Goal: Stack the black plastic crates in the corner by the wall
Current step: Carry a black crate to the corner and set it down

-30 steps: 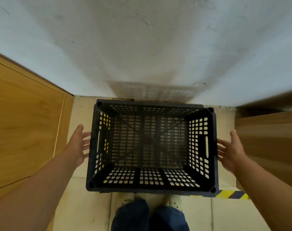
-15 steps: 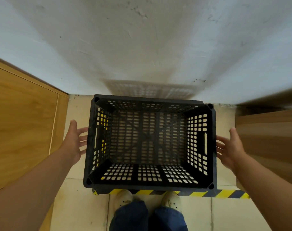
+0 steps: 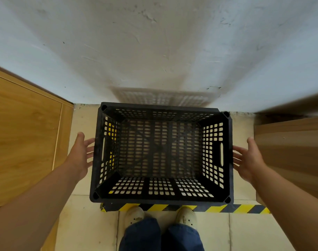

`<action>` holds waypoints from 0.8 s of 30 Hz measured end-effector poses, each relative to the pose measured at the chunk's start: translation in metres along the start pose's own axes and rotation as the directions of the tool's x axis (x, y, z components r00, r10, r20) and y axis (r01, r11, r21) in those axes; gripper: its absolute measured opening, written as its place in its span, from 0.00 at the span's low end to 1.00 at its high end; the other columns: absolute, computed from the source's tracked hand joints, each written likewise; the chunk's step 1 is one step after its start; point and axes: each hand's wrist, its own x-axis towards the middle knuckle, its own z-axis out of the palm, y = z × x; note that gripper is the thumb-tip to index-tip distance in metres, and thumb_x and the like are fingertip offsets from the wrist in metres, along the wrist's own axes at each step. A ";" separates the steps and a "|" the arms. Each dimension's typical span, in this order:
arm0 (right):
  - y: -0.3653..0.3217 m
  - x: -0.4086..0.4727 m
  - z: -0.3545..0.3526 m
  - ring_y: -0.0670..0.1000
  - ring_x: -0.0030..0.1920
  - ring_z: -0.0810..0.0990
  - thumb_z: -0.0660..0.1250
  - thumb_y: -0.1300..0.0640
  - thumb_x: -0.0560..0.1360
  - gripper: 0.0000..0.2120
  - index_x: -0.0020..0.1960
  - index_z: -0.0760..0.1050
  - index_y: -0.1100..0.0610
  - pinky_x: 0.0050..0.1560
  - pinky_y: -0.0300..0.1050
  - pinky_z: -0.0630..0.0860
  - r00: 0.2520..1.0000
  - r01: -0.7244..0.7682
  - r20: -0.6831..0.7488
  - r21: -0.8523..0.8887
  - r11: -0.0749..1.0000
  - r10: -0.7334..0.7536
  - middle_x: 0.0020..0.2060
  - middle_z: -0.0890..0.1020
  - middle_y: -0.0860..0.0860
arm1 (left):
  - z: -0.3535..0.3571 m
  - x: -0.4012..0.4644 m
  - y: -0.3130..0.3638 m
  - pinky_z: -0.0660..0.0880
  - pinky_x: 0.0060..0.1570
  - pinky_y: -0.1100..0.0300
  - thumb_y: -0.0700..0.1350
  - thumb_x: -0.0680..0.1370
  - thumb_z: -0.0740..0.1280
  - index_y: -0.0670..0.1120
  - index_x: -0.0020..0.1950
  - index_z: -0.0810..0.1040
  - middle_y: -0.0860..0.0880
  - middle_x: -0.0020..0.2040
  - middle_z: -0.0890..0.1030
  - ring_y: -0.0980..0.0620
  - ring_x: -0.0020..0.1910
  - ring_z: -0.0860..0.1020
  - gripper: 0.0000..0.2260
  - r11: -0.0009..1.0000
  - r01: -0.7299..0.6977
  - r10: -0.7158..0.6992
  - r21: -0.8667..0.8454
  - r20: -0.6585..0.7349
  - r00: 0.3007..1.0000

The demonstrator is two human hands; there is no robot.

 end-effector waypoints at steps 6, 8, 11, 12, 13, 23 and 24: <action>0.004 -0.002 -0.004 0.56 0.59 0.74 0.47 0.33 0.76 0.36 0.69 0.68 0.60 0.65 0.52 0.66 1.000 0.011 0.009 0.036 0.999 -0.012 0.59 0.76 0.58 | -0.003 -0.008 -0.006 0.57 0.72 0.44 0.65 0.79 0.41 0.49 0.70 0.70 0.45 0.70 0.71 0.45 0.70 0.66 0.32 0.997 -0.025 0.026 -0.076 0.016 1.000; 0.003 -0.008 -0.004 0.56 0.61 0.72 0.47 0.34 0.77 0.35 0.70 0.67 0.60 0.66 0.51 0.65 1.000 0.021 0.012 0.046 0.999 -0.022 0.63 0.74 0.59 | 0.000 -0.017 -0.007 0.54 0.73 0.45 0.64 0.79 0.41 0.48 0.69 0.70 0.46 0.71 0.70 0.47 0.72 0.65 0.31 0.995 -0.041 0.042 -0.086 0.018 0.999; 0.000 -0.022 -0.005 0.56 0.67 0.69 0.47 0.37 0.78 0.33 0.71 0.66 0.59 0.69 0.53 0.63 0.999 0.046 0.004 0.052 0.998 -0.046 0.68 0.70 0.60 | 0.006 -0.037 -0.004 0.53 0.74 0.46 0.62 0.80 0.42 0.47 0.71 0.69 0.45 0.74 0.66 0.49 0.74 0.61 0.30 0.992 -0.063 0.065 -0.106 0.019 0.998; -0.001 -0.029 -0.005 0.57 0.69 0.68 0.47 0.38 0.79 0.32 0.70 0.66 0.60 0.70 0.54 0.63 0.999 0.050 0.001 0.049 0.998 -0.050 0.69 0.69 0.60 | 0.007 -0.046 -0.002 0.56 0.73 0.46 0.62 0.80 0.42 0.46 0.71 0.69 0.45 0.74 0.67 0.49 0.73 0.62 0.30 0.992 -0.063 0.066 -0.107 0.023 0.998; -0.003 -0.036 -0.006 0.57 0.69 0.68 0.48 0.39 0.79 0.31 0.70 0.66 0.60 0.70 0.54 0.64 0.999 0.049 0.007 0.033 0.998 -0.049 0.68 0.69 0.60 | 0.009 -0.056 0.000 0.58 0.71 0.46 0.62 0.80 0.43 0.45 0.71 0.69 0.44 0.72 0.68 0.48 0.71 0.65 0.30 0.993 -0.059 0.063 -0.107 0.039 0.997; -0.035 -0.154 -0.015 0.54 0.46 0.79 0.57 0.54 0.80 0.16 0.60 0.72 0.64 0.46 0.47 0.76 0.988 0.096 0.140 -0.255 0.962 -0.061 0.46 0.80 0.57 | 0.034 -0.190 0.035 0.73 0.51 0.54 0.56 0.82 0.51 0.43 0.62 0.74 0.43 0.56 0.79 0.47 0.54 0.77 0.22 0.998 -0.053 0.060 -0.040 0.203 0.977; -0.039 -0.170 -0.018 0.55 0.46 0.79 0.58 0.55 0.79 0.14 0.58 0.73 0.63 0.46 0.47 0.76 0.986 0.107 0.155 -0.263 0.959 -0.067 0.46 0.80 0.57 | 0.036 -0.205 0.039 0.74 0.49 0.55 0.55 0.82 0.53 0.43 0.61 0.75 0.43 0.55 0.80 0.48 0.53 0.78 0.20 0.998 -0.051 0.055 -0.028 0.202 0.978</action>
